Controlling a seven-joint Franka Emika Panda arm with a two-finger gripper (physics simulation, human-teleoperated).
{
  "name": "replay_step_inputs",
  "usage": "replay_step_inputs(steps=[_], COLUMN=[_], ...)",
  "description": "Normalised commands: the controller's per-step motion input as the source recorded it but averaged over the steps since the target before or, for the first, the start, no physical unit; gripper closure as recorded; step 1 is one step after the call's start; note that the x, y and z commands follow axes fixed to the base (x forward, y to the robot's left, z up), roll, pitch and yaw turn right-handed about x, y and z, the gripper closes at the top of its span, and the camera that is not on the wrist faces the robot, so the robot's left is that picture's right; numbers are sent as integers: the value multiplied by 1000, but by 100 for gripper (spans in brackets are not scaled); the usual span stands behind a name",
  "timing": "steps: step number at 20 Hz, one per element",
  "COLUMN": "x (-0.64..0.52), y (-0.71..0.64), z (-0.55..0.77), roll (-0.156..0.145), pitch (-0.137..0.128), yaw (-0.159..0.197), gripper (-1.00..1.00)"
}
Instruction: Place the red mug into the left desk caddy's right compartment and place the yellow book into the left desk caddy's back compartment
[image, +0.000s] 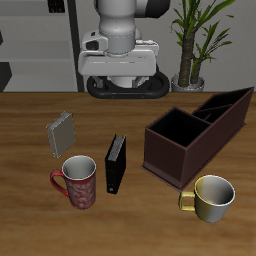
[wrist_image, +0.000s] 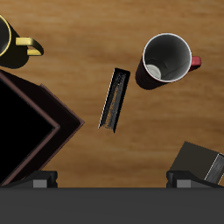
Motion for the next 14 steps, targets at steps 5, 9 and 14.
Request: replay_step_inputs(steps=[5, 9, 14], x=[303, 212, 233], y=[-153, -226, -192], z=[72, 27, 11], roll=[-13, -32, 11], pitch=[-27, -19, -29], yaw=[48, 12, 54], gripper=[-100, -100, -100])
